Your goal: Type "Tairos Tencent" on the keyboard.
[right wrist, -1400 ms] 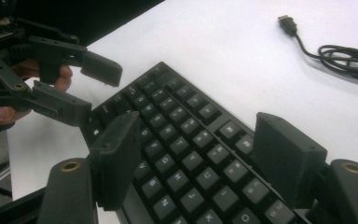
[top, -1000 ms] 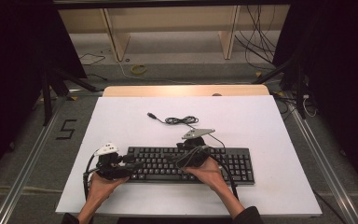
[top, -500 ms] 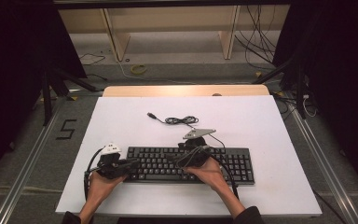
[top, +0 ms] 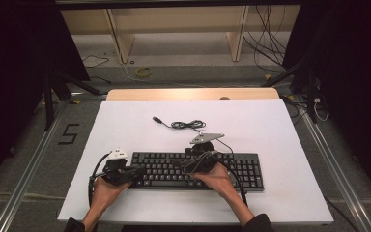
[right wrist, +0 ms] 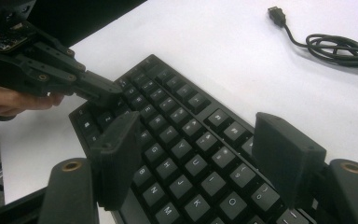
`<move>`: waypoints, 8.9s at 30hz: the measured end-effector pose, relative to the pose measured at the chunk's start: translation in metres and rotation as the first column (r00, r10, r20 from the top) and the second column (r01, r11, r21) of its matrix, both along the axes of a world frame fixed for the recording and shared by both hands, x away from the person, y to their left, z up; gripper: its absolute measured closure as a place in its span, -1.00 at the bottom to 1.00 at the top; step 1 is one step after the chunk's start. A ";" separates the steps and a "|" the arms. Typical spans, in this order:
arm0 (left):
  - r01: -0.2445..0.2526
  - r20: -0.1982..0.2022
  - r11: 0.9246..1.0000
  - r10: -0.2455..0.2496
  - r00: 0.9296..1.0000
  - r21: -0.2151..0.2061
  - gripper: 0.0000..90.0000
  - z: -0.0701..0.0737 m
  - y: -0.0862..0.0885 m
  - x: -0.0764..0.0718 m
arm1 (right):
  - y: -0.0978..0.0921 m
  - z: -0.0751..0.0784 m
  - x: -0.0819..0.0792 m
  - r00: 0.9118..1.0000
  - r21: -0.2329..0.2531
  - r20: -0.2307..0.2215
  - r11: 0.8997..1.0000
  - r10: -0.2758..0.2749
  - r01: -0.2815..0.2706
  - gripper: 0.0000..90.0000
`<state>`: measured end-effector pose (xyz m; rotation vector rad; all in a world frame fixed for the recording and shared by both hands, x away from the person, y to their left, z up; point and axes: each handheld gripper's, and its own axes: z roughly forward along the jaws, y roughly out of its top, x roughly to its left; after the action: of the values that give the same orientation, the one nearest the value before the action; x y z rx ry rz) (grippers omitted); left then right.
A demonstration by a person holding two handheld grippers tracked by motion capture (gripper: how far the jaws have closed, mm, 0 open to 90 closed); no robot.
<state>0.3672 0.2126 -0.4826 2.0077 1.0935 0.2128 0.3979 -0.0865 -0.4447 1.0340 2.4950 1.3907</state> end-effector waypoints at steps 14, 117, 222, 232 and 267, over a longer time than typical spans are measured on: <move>-0.008 -0.025 1.000 0.008 1.000 0.005 0.98 -0.002 -0.001 0.001 | 0.000 0.001 -0.001 1.000 0.002 -0.002 1.000 -0.002 0.002 -0.25; 0.024 0.070 0.975 -0.009 0.998 -0.221 -0.29 0.014 0.001 -0.009 | 0.004 -0.028 0.004 1.000 -0.123 -0.026 0.992 -0.006 0.003 0.94; 0.144 -0.027 0.988 -0.142 0.989 0.054 0.98 0.004 -0.052 0.032 | -0.025 -0.006 -0.016 0.999 0.020 0.011 0.999 -0.042 0.042 -0.31; 0.134 -0.015 0.990 -0.134 0.991 0.039 0.85 0.006 -0.050 0.031 | -0.026 -0.006 -0.015 0.999 0.012 0.016 0.999 -0.046 0.045 -0.30; 0.105 0.077 0.983 -0.094 0.993 -0.154 -0.31 0.026 -0.030 0.014 | -0.026 -0.013 -0.010 0.997 -0.050 0.030 0.996 -0.068 0.069 0.39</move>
<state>0.3817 0.1826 -0.4568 1.8938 0.9342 0.1385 0.3882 -0.1129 -0.4578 1.0713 2.4374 1.3061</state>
